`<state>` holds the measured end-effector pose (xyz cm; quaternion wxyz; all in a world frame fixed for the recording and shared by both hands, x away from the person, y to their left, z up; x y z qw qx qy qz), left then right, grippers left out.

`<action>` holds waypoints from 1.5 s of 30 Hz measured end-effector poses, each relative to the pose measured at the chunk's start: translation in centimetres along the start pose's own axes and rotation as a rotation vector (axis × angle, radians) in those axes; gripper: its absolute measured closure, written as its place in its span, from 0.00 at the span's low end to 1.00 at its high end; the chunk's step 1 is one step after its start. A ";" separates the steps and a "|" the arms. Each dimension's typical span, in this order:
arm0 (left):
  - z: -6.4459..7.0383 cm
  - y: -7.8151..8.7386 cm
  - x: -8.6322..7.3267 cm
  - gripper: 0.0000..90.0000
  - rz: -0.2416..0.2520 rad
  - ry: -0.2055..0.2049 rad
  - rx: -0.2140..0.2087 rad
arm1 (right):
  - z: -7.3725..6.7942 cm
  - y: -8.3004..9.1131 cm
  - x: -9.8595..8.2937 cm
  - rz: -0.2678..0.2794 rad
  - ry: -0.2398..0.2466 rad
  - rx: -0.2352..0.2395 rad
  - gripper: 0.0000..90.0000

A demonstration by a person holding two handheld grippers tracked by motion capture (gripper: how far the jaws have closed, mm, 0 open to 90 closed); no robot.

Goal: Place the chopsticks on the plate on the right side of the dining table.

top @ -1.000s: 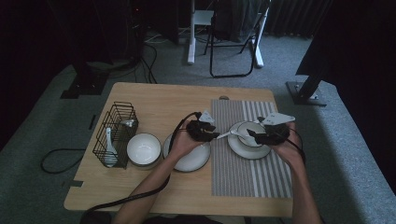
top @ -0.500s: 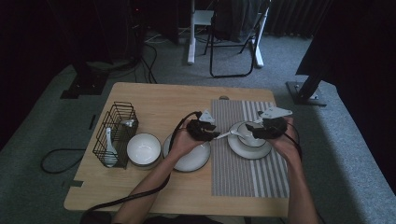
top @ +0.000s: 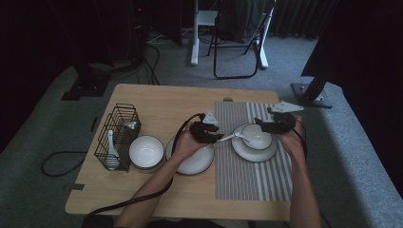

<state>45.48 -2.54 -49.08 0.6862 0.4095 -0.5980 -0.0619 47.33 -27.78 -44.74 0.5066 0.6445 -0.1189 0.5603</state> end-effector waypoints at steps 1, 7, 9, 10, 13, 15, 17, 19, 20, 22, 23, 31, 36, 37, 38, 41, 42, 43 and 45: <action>0.0 -0.1 0.0 0.68 -0.001 -0.002 0.001 | 0.2 -0.1 -0.1 -0.001 -0.003 -0.007 0.32; 0.4 -0.6 -0.4 0.69 -0.027 -0.017 -0.005 | 1.4 -0.7 -0.6 -0.019 -0.026 -0.056 0.33; 0.5 -0.7 -0.5 0.69 -0.028 -0.020 -0.005 | 1.8 -1.1 -1.0 -0.026 -0.033 -0.068 0.34; 0.5 -0.8 -0.5 0.69 -0.029 -0.019 -0.007 | 2.0 -1.3 -1.1 -0.029 -0.044 -0.076 0.34; 0.6 -0.9 -0.6 0.69 -0.028 -0.018 -0.005 | 2.7 -1.7 -1.7 -0.035 -0.073 -0.087 0.36; 0.6 -0.9 -0.7 0.69 -0.033 -0.019 -0.004 | 3.1 -1.9 -2.1 -0.030 -0.091 -0.099 0.37; 0.7 -1.0 -0.7 0.69 -0.034 -0.019 -0.004 | 3.6 -2.1 -2.5 -0.027 -0.113 -0.105 0.37; 0.7 -1.0 -0.7 0.69 -0.035 -0.020 -0.005 | 4.0 -2.2 -2.8 -0.024 -0.135 -0.113 0.37; 0.7 -1.0 -0.7 0.69 -0.035 -0.019 -0.005 | 4.2 -2.3 -3.0 -0.026 -0.146 -0.116 0.37; 0.7 -1.1 -0.7 0.69 -0.036 -0.019 -0.004 | 4.5 -2.5 -3.4 -0.037 -0.153 -0.124 0.37; 0.6 -1.1 -0.7 0.69 -0.038 -0.020 -0.004 | 4.6 -2.6 -3.5 -0.043 -0.157 -0.129 0.37; 1.0 -2.0 -0.9 0.69 -0.064 -0.033 0.000 | 5.2 -3.8 -4.1 -0.087 -0.191 -0.149 0.39; 1.0 -2.0 -0.7 0.69 -0.064 -0.038 0.002 | 5.6 -4.6 -4.8 -0.107 -0.247 -0.152 0.39; 0.9 -2.1 -0.7 0.70 -0.066 -0.039 0.002 | 5.6 -4.8 -4.9 -0.110 -0.252 -0.154 0.39; 0.8 -2.2 -0.7 0.70 -0.072 -0.044 0.007 | 5.6 -4.9 -5.0 -0.113 -0.254 -0.155 0.40; 0.6 -2.6 -0.8 0.72 -0.092 -0.064 0.011 | 5.7 -5.3 -5.2 -0.121 -0.263 -0.158 0.44; 0.6 -2.6 -0.8 0.73 -0.096 -0.067 0.012 | 5.7 -5.4 -5.2 -0.126 -0.265 -0.161 0.46; 0.5 -2.7 -0.8 0.74 -0.098 -0.068 0.008 | 5.7 -5.5 -5.3 -0.128 -0.268 -0.159 0.46; 0.6 -2.9 -0.8 0.75 -0.103 -0.067 0.005 | 5.7 -5.8 -5.4 -0.138 -0.267 -0.167 0.47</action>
Point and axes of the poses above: each handheld gripper's, and its own axes: y roughly backward along the jaws, x roughly out of its top, z roughly to its right, the point moved 5 cm from there along -y, roughly forward along the jaws, and after that the axes turned 2 degrees about x, right-handed, at the moved point
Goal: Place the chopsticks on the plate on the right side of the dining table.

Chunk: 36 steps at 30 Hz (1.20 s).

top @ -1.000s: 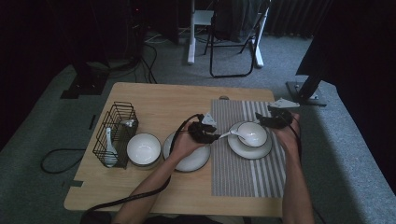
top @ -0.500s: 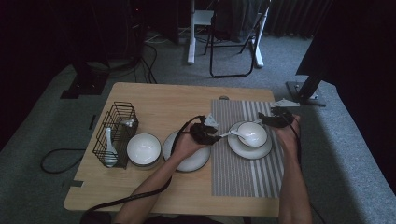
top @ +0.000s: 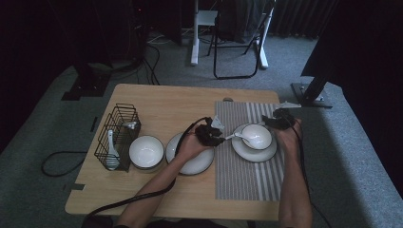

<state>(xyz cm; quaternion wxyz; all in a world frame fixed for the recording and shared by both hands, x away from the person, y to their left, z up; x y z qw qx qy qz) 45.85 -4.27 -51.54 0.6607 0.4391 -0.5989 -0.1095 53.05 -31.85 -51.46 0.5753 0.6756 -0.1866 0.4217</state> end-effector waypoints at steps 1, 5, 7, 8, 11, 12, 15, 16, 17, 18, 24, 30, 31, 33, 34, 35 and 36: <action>0.0 -0.1 0.0 0.75 -0.006 -0.007 -0.001 | 0.0 -0.1 0.0 -0.002 -0.001 -0.001 0.47; 0.1 -0.6 0.0 0.75 -0.025 -0.014 0.004 | 0.1 -0.4 0.1 -0.022 -0.004 -0.020 0.48; 0.1 -0.8 0.0 0.75 -0.038 -0.024 0.008 | 0.1 -0.5 0.1 -0.029 -0.005 -0.021 0.49; 0.2 -0.9 -0.1 0.75 -0.043 -0.028 0.008 | 0.1 -0.5 0.1 -0.033 -0.004 -0.025 0.49; 0.3 -1.4 0.0 0.76 -0.057 -0.035 0.011 | 0.2 -0.6 0.0 -0.052 -0.004 -0.031 0.49; 0.3 -1.4 0.0 0.77 -0.057 -0.035 0.011 | 0.2 -0.6 0.0 -0.052 -0.004 -0.031 0.49; 0.4 -1.6 0.0 0.81 -0.069 -0.042 0.013 | 0.2 -0.7 -0.2 -0.063 -0.005 -0.032 0.50; 0.4 -1.8 0.0 0.81 -0.078 -0.044 0.019 | 0.2 -0.8 -0.2 -0.065 -0.007 -0.032 0.50; 0.3 -1.9 0.0 0.86 -0.085 -0.045 0.023 | 0.3 -0.7 -0.2 -0.074 -0.001 -0.038 0.50; 0.3 -1.9 0.0 0.88 -0.085 -0.045 0.023 | 0.3 -0.7 -0.2 -0.074 -0.001 -0.038 0.50; -0.1 -2.1 0.0 0.89 -0.088 -0.028 0.033 | 0.6 -0.4 -0.3 -0.088 0.005 -0.039 0.49; -0.6 -2.2 0.0 0.82 -0.089 0.003 0.056 | 0.6 -0.2 -0.6 -0.097 0.012 -0.040 0.49; -0.6 -2.3 0.0 0.81 -0.084 0.012 0.055 | 0.7 -0.2 -0.7 -0.095 0.012 -0.039 0.49; -0.7 -2.3 -0.1 0.78 -0.078 0.023 0.058 | 0.7 -0.1 -0.8 -0.094 0.005 -0.036 0.49; -0.7 -2.4 -0.2 0.77 -0.079 0.028 0.060 | 0.7 0.0 -0.8 -0.093 0.004 -0.036 0.49; -0.7 -2.3 -0.2 0.76 -0.080 0.030 0.062 | 0.7 0.1 -0.9 -0.094 0.005 -0.037 0.49; -0.8 -2.3 -0.1 0.76 -0.081 0.031 0.064 | 0.7 0.1 -0.9 -0.095 0.009 -0.038 0.50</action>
Point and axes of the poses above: each handheld gripper's, and its own axes: y roughly backward along the jaws, x roughly out of its top, z roughly to its right, the point moved 5 cm from there along -y, roughly forward along the jaws, and after that the axes turned 2 degrees about x, right-handed, at the moved point
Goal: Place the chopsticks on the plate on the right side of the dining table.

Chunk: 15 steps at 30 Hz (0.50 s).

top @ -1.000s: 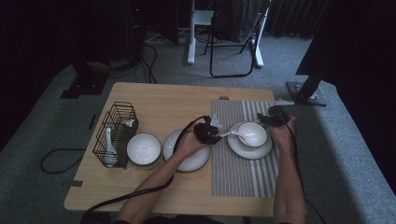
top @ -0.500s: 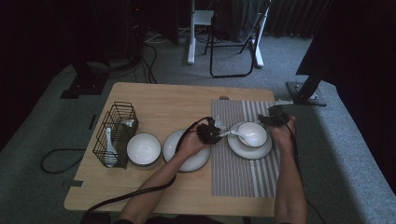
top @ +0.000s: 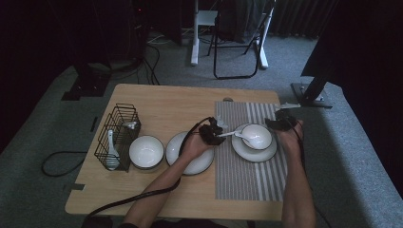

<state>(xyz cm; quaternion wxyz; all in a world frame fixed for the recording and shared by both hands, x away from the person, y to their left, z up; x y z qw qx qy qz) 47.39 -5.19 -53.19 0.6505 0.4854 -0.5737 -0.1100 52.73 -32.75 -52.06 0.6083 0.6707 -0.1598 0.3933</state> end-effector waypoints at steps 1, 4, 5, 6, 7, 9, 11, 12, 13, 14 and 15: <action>0.0 0.0 0.0 0.75 0.002 0.005 0.002 | 0.0 0.1 0.0 -0.002 0.002 0.000 0.50; -0.2 -0.1 -0.1 0.75 -0.003 0.016 0.011 | 0.0 0.2 0.0 -0.009 0.011 -0.003 0.50; -0.2 -0.2 -0.1 0.75 -0.007 0.020 0.015 | 0.0 0.2 0.0 -0.012 0.011 -0.003 0.50; -0.3 -0.2 -0.1 0.75 -0.008 0.022 0.021 | 0.1 0.2 -0.1 -0.013 0.010 -0.005 0.50; -0.4 -0.1 -0.1 0.76 -0.009 0.022 0.027 | 0.1 0.2 -0.1 -0.015 0.011 -0.008 0.50; -0.5 -0.1 -0.1 0.76 -0.014 0.031 0.033 | 0.1 0.3 -0.2 -0.015 0.008 -0.012 0.51; -0.6 -0.1 0.0 0.77 -0.016 0.040 0.038 | 0.1 0.3 -0.3 -0.014 0.005 -0.013 0.51; -0.7 -0.1 0.0 0.78 -0.015 0.048 0.042 | 0.1 0.3 -0.3 -0.013 0.004 -0.014 0.52; -0.7 -0.1 0.0 0.79 -0.014 0.058 0.044 | 0.1 0.3 -0.3 -0.013 0.004 -0.013 0.52; -0.8 -0.2 0.1 0.82 -0.008 0.075 0.041 | 0.1 0.3 -0.3 -0.013 0.005 -0.012 0.52; -0.8 -0.3 0.1 0.82 -0.008 0.082 0.043 | 0.0 0.3 -0.3 -0.014 0.006 -0.013 0.52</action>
Point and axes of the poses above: each handheld gripper's, and its own axes: y roughly backward along the jaws, x roughly out of its top, z roughly to its right, the point moved 5 cm from there along -y, roughly forward along the jaws, and after that the axes turned 2 degrees about x, right-handed, at the moved point
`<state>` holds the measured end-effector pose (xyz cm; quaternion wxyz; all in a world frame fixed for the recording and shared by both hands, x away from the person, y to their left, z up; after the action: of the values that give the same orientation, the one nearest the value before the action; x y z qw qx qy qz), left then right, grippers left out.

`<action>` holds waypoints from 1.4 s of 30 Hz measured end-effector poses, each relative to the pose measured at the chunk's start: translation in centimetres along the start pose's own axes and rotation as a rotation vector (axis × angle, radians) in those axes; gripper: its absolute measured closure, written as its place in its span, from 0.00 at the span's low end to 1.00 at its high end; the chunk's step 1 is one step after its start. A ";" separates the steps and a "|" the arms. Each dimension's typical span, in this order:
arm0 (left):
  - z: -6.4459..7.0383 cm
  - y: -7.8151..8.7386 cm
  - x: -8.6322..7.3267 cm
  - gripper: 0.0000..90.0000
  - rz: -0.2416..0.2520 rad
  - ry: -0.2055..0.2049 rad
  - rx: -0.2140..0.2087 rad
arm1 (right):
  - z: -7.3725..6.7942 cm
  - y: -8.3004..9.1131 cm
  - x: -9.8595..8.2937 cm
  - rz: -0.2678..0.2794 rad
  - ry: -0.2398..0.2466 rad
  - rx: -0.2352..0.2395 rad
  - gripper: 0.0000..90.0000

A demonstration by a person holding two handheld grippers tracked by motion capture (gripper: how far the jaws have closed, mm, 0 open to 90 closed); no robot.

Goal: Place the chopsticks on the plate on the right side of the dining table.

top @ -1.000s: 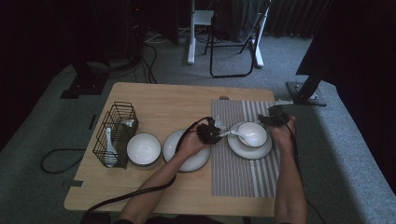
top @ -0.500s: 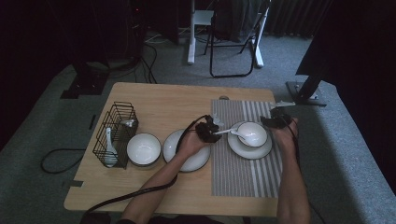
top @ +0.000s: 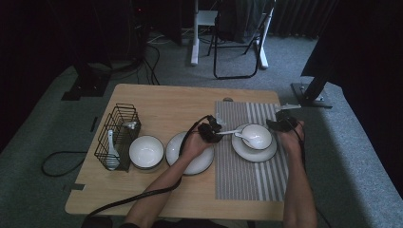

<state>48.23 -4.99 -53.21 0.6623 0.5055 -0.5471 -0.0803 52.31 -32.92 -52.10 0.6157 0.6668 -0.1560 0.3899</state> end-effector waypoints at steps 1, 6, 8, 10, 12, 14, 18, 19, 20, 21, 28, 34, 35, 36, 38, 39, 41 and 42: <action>0.0 0.0 0.0 0.82 -0.004 0.000 0.004 | -0.1 0.0 0.0 -0.002 -0.002 0.000 0.52; 0.1 -0.3 0.3 0.81 -0.009 0.010 0.011 | -0.1 -0.1 -0.1 -0.002 -0.006 0.002 0.52; 0.0 -0.3 0.4 0.81 -0.016 0.008 0.014 | -0.1 -0.1 -0.1 -0.004 -0.007 0.000 0.52; 0.0 -0.4 0.4 0.81 -0.020 0.016 0.017 | 0.0 -0.1 -0.2 -0.005 -0.005 0.000 0.52; -0.1 -0.4 0.5 0.80 -0.022 0.019 0.018 | 0.0 0.0 -0.3 0.000 -0.013 0.002 0.53; -0.2 -0.4 0.4 0.77 -0.030 0.013 0.021 | 0.2 0.0 -0.4 0.004 -0.016 -0.004 0.54; -0.4 -0.3 0.2 0.75 -0.033 0.014 0.019 | 0.4 0.2 -0.7 0.009 -0.021 -0.004 0.54; -0.4 -0.3 0.2 0.75 -0.034 0.006 0.017 | 0.4 0.2 -0.8 0.010 -0.019 -0.005 0.54; -0.4 -0.2 0.2 0.75 -0.036 0.005 0.017 | 0.5 0.2 -0.8 0.010 -0.018 -0.007 0.54; -0.5 -0.2 0.2 0.75 -0.035 0.005 0.017 | 0.5 0.3 -0.8 0.011 -0.018 -0.006 0.54; -0.6 -0.3 0.3 0.77 -0.032 0.021 0.024 | 0.6 0.4 -0.9 0.008 -0.015 -0.008 0.54; -0.8 -0.4 0.5 0.78 -0.036 0.038 0.029 | 0.7 0.4 -1.0 0.008 -0.022 -0.011 0.55; -0.8 -0.4 0.5 0.80 -0.034 0.047 0.032 | 0.7 0.4 -1.0 0.010 -0.022 -0.010 0.55; -0.8 -0.4 0.5 0.81 -0.034 0.047 0.032 | 0.7 0.4 -1.0 0.010 -0.022 -0.010 0.55; -1.0 -0.5 0.6 0.83 -0.035 0.062 0.034 | 0.7 0.4 -1.1 0.007 -0.022 -0.011 0.55; -1.0 -0.5 0.6 0.83 -0.034 0.066 0.034 | 0.7 0.4 -1.1 0.006 -0.019 -0.011 0.55; -1.0 -0.6 0.6 0.83 -0.031 0.070 0.033 | 0.7 0.4 -1.1 0.004 -0.020 -0.012 0.55; -1.0 -0.6 0.6 0.83 -0.031 0.070 0.033 | 0.7 0.4 -1.1 0.004 -0.020 -0.012 0.55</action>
<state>49.56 -5.05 -53.13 0.6713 0.5273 -0.5170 -0.0639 51.54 -33.95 -52.56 0.6174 0.6666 -0.1657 0.3835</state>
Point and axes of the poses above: each handheld gripper's, and its own axes: y roughly backward along the jaws, x roughly out of its top, z roughly to its right, the point moved 5 cm from there along -y, roughly forward along the jaws, and after that the axes turned 2 degrees about x, right-handed, at the moved point
